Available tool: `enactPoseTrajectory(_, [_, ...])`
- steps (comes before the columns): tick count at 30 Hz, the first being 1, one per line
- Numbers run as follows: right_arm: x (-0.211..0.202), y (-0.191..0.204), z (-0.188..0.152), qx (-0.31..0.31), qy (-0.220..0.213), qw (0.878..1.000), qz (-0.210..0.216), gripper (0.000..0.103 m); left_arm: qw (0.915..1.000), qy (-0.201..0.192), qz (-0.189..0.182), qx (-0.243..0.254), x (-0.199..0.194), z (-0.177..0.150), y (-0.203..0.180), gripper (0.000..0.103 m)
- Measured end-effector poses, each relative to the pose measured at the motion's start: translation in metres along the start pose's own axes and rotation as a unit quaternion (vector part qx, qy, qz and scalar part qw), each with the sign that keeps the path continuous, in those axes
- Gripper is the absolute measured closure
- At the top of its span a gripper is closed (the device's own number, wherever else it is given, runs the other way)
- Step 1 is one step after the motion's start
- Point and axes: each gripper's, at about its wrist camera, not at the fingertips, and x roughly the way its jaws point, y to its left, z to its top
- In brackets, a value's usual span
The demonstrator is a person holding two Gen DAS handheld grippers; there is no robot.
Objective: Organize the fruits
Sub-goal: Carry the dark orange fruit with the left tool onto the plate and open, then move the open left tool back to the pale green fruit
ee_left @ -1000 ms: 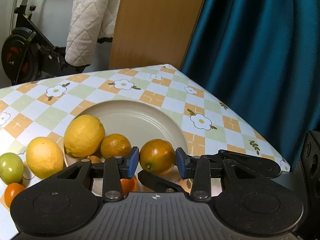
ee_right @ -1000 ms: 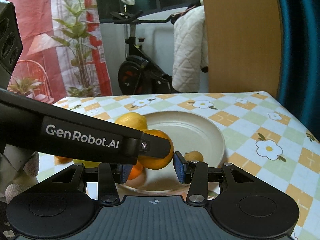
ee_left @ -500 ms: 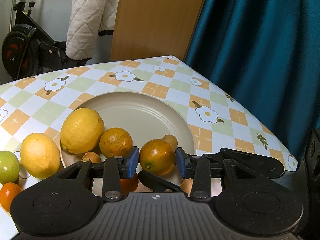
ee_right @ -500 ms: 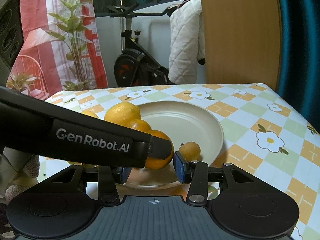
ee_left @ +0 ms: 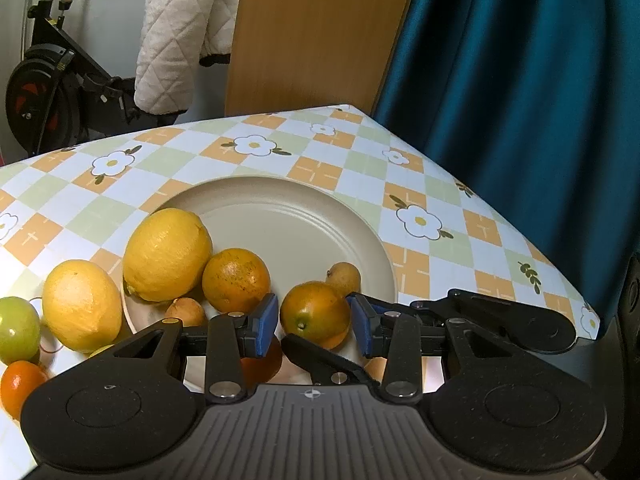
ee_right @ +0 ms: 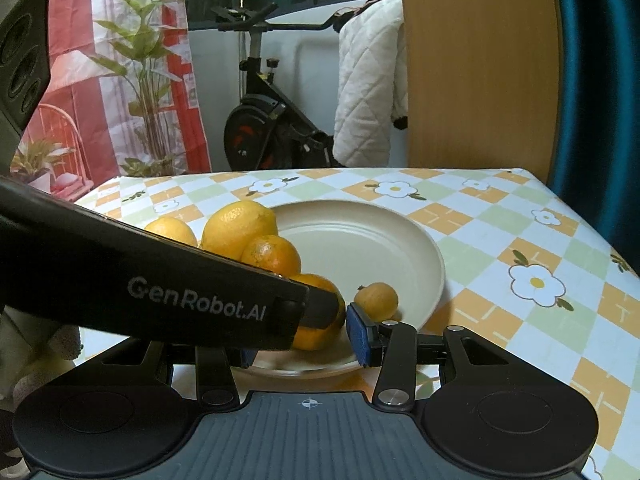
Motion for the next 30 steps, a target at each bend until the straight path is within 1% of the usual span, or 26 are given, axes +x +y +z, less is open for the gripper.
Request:
enactPoseTrajectory(8, [-0.009,0.004,0.003,-0.007,-0.018,1.000,-0.006,0.062,0.9996,-0.024,-0.003,-0.013,-0.023,-0.001,0.011,0.061])
enactPoseTrajectory(15, [-0.018,0.016,0.008,-0.024,-0.035,0.999,0.005,0.062,0.9980,-0.051,0.009,-0.035,-0.057,-0.008,0.038,0.061])
enactPoseTrajectory(23, [-0.019,0.039,0.010,-0.048,-0.031,0.998,0.028,0.062,0.9945,-0.072,0.037,-0.067,-0.088,-0.024,0.075,0.061])
enactPoseTrajectory(27, [-0.017,0.050,0.009,-0.058,-0.025,0.997,0.037,0.062,0.9929,-0.075,0.051,-0.078,-0.096,-0.032,0.091,0.061])
enactPoseTrajectory(30, [-0.017,0.059,0.008,-0.066,-0.020,0.997,0.040,0.062,0.9919,-0.074,0.053,-0.088,-0.098,-0.037,0.100,0.061])
